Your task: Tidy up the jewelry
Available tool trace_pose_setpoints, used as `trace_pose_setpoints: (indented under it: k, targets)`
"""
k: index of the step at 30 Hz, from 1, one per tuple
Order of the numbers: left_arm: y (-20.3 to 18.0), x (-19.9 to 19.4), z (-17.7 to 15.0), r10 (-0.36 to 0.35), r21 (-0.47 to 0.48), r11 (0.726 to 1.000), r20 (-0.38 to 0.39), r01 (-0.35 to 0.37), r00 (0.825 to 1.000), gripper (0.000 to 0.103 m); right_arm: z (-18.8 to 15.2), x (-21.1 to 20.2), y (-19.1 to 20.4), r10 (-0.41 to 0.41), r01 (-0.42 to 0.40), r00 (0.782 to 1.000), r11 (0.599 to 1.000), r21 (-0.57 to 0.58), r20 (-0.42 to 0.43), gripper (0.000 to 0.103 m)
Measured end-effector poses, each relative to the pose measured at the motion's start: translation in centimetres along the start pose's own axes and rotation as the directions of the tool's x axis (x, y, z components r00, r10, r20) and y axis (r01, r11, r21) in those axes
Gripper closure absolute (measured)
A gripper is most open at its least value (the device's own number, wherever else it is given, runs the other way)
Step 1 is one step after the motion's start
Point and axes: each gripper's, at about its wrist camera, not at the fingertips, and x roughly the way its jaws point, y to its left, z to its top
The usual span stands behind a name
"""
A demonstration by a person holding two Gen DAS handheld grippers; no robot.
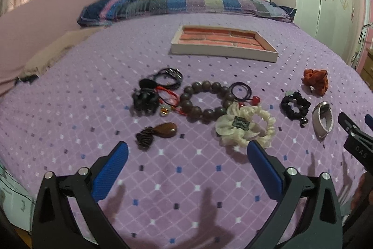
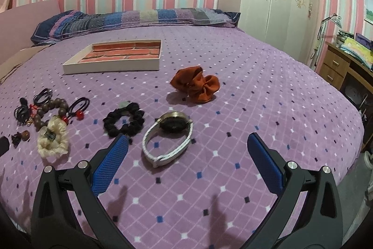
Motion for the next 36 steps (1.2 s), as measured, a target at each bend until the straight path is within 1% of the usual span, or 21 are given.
trace_pose_setpoints:
  k: [3, 5, 8, 9, 11, 12, 15, 19, 21, 22, 24, 27, 28, 32, 34, 36]
  targets:
    - [-0.4, 1.1, 0.4, -0.031, -0.017, 0.999, -0.038, 0.031, 0.999, 0.004, 0.0, 1.0, -0.3, 0.01, -0.01, 0.999, 1.0, 0.013, -0.033, 0.004]
    - [-0.8, 1.6, 0.6, -0.058, -0.026, 0.998, -0.043, 0.057, 0.997, 0.004, 0.0, 1.7, -0.5, 0.026, -0.026, 0.998, 1.0, 0.019, -0.055, 0.004]
    - [-1.8, 2.1, 0.7, -0.041, -0.007, 0.999, -0.037, 0.041, 0.998, 0.004, -0.1, 2.2, -0.6, 0.016, -0.016, 0.998, 1.0, 0.004, -0.053, 0.004]
    - [-2.0, 2.3, 0.8, -0.048, -0.009, 0.999, -0.039, 0.047, 0.998, 0.004, -0.1, 2.4, -0.6, 0.015, -0.015, 0.998, 1.0, -0.001, -0.059, 0.004]
    - [-2.4, 2.8, 0.9, -0.063, -0.017, 0.998, -0.05, 0.062, 0.997, 0.004, 0.0, 2.8, -0.8, 0.048, -0.048, 0.997, 0.999, 0.008, -0.064, 0.004]
    - [-2.5, 3.0, 1.0, -0.064, -0.021, 0.998, -0.051, 0.063, 0.997, 0.004, 0.0, 2.9, -0.8, 0.051, -0.05, 0.997, 0.999, 0.01, -0.063, 0.004]
    - [-2.9, 3.8, 1.2, -0.101, -0.044, 0.994, -0.066, 0.098, 0.993, 0.004, 0.2, 3.3, -0.9, 0.04, -0.04, 0.998, 0.999, 0.007, -0.058, 0.004]
    - [-3.5, 4.9, 1.4, -0.105, -0.044, 0.994, -0.089, 0.101, 0.991, 0.004, 0.1, 4.4, -1.0, 0.036, -0.035, 0.995, 0.999, 0.008, -0.088, 0.004]
    - [-3.7, 5.3, 1.4, -0.107, -0.046, 0.994, -0.091, 0.103, 0.99, 0.004, 0.0, 4.8, -1.2, 0.047, -0.045, 0.994, 0.999, 0.019, -0.099, 0.009]
    - [-3.9, 5.5, 1.5, -0.096, -0.043, 0.995, -0.091, 0.093, 0.991, 0.004, 0.0, 5.0, -1.3, 0.049, -0.046, 0.994, 0.999, 0.023, -0.101, 0.011]
    - [-3.9, 5.7, 1.6, -0.066, -0.04, 0.997, -0.08, 0.063, 0.995, 0.004, 0.0, 5.2, -1.5, 0.046, -0.043, 0.994, 0.999, 0.031, -0.103, 0.013]
    - [-3.9, 5.8, 1.7, -0.046, -0.038, 0.998, -0.064, 0.044, 0.997, 0.004, 0.0, 5.6, -1.6, 0.051, -0.046, 0.993, 0.998, 0.044, -0.109, 0.017]
    - [-4.1, 5.8, 1.7, -0.031, -0.028, 0.999, -0.058, 0.029, 0.998, 0.004, -0.1, 5.8, -1.6, 0.055, -0.05, 0.992, 0.998, 0.048, -0.115, 0.02]
    - [-4.2, 6.1, 1.6, -0.006, -0.011, 1.0, -0.048, 0.006, 0.999, 0.004, -0.5, 7.0, -1.5, 0.071, -0.063, 0.987, 0.996, 0.063, -0.145, 0.031]
    - [-4.2, 6.5, 1.6, -0.011, -0.009, 1.0, -0.051, 0.01, 0.999, 0.004, -0.5, 7.3, -1.5, 0.079, -0.069, 0.985, 0.995, 0.069, -0.154, 0.036]
    - [-4.1, 6.9, 1.5, -0.029, -0.013, 1.0, -0.062, 0.029, 0.998, 0.007, -0.6, 7.5, -1.4, 0.073, -0.064, 0.986, 0.996, 0.065, -0.151, 0.037]
